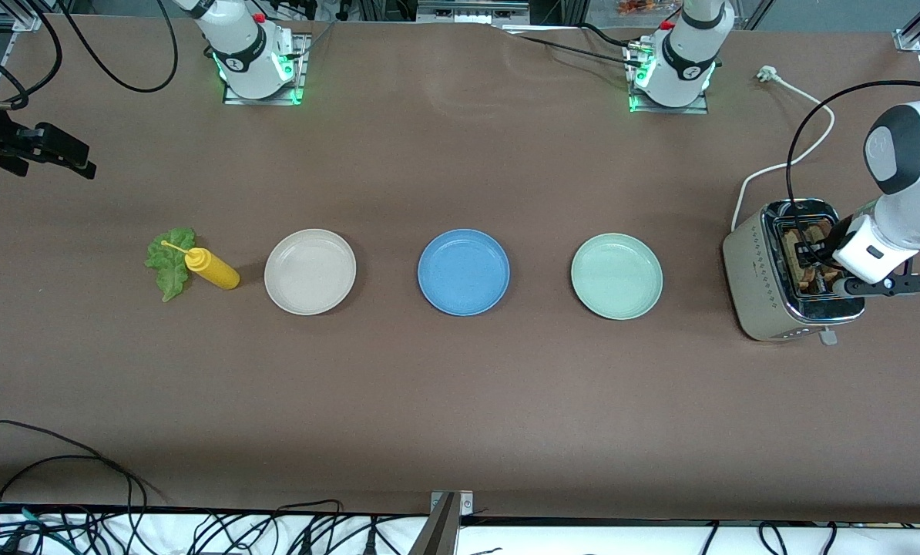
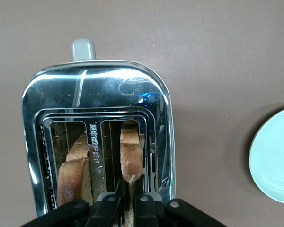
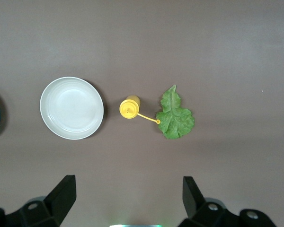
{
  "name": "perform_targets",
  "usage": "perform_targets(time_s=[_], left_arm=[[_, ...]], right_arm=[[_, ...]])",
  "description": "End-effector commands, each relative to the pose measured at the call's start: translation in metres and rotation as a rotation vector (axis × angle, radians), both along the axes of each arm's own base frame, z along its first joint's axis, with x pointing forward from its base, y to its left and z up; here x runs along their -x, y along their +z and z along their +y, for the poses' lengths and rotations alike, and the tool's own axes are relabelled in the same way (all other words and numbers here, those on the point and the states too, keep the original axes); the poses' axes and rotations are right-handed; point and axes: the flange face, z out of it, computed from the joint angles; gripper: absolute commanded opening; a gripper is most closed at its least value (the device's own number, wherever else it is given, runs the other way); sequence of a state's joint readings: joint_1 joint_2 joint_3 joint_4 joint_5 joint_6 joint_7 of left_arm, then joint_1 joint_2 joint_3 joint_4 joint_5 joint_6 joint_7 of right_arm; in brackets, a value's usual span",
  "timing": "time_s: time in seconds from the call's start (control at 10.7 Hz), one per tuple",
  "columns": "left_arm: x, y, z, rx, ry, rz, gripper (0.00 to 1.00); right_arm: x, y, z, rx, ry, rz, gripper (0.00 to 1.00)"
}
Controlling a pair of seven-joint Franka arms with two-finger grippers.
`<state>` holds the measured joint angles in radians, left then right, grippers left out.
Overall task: Make sandwich in blue plate with both arms
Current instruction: 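Lower the left gripper into the toaster and grasp a bread slice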
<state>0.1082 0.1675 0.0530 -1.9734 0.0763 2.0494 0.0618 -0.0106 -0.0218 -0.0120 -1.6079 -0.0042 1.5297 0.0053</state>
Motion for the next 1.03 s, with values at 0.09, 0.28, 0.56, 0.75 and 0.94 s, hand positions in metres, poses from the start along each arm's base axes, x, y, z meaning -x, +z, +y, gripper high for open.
perform_targets(time_s=[0.09,0.28,0.56,0.75,0.94], left_arm=[[-0.002,0.036,0.001,-0.032,-0.019,-0.057,0.0],[-0.002,0.067,0.0,-0.039,-0.018,-0.108,0.0],[-0.009,0.124,-0.002,-0.043,-0.015,-0.126,0.0],[-0.01,0.146,-0.033,-0.039,-0.065,-0.163,0.0],[-0.009,0.157,-0.07,-0.03,-0.114,-0.183,0.0]], right_arm=[[-0.001,0.005,0.001,0.005,0.003,-0.01,1.0],[-0.001,0.005,0.001,0.007,0.003,-0.009,1.0],[-0.001,0.005,0.001,0.007,0.003,-0.009,1.0],[-0.001,0.005,0.001,0.007,0.003,-0.01,1.0],[-0.002,0.004,0.001,0.007,0.003,-0.007,1.0]])
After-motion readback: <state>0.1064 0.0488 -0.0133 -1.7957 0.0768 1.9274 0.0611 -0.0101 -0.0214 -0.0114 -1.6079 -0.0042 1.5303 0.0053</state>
